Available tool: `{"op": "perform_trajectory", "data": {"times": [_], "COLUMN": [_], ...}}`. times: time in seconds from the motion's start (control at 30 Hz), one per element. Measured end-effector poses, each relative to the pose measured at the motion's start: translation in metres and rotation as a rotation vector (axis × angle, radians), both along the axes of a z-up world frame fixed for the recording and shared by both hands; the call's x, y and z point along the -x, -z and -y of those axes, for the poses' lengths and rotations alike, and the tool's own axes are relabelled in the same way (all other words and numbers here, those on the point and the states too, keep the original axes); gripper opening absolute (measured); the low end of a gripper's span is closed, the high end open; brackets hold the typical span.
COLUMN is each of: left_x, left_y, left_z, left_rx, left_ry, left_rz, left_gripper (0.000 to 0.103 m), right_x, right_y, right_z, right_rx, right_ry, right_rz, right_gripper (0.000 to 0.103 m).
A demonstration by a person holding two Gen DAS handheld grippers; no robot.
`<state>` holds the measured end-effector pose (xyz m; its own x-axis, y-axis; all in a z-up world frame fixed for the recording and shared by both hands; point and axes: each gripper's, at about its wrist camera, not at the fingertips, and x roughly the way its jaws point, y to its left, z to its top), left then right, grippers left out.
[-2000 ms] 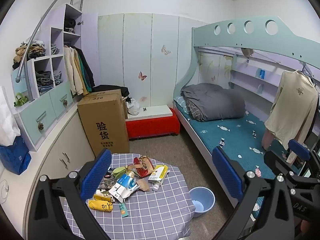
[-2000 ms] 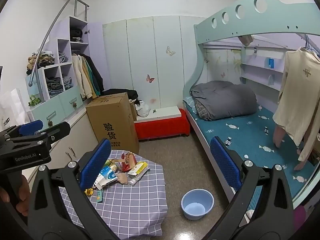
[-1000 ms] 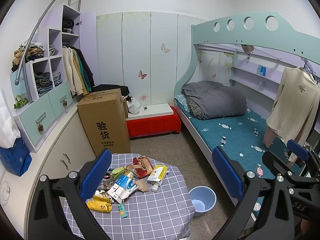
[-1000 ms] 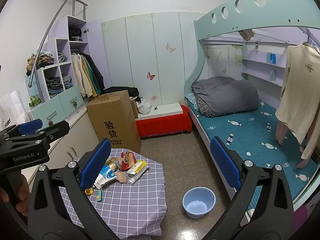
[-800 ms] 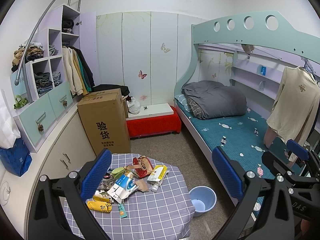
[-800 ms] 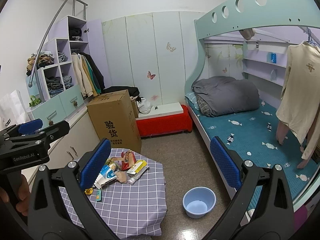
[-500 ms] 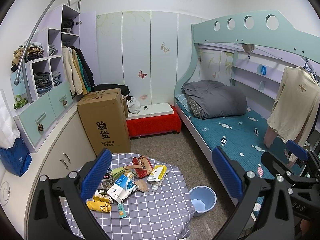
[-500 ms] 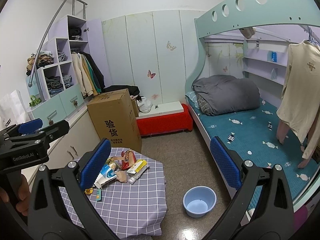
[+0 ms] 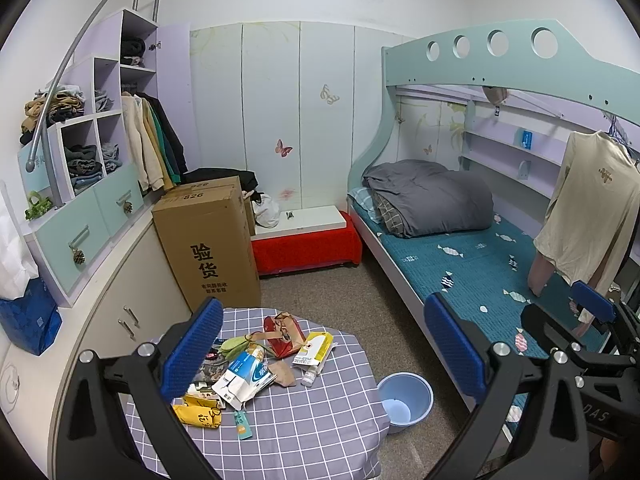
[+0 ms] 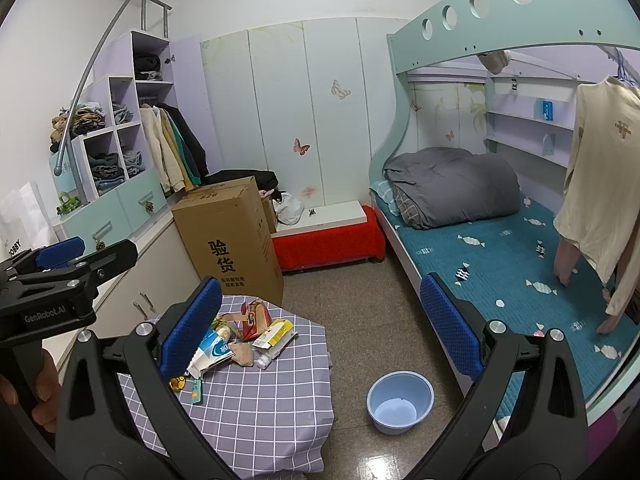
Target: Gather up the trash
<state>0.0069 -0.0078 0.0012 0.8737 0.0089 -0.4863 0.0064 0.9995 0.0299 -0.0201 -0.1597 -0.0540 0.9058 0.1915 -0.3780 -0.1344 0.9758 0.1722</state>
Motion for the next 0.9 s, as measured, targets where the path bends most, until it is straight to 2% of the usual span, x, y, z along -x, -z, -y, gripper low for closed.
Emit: {"op": "perform_trajectory", "data": {"times": [0.27,0.9], "left_x": [-0.010,-0.024], "left_y": [0.005,0.016], "left_z": [0.003,0.005], "left_rx": [0.001,-0.006], "left_ry": [0.003,0.017], "left_rz": [-0.003,-0.020], "left_gripper": [0.099,0.099], "right_x": [-0.005,-0.019], "right_y": [0.008,0.001], "right_z": [0.006,0.016], "right_rx": [-0.008,-0.017], "right_ry": [0.003,0.017], "right_rz": [-0.011,-0.031], "right_gripper": [0.097,0.097]}}
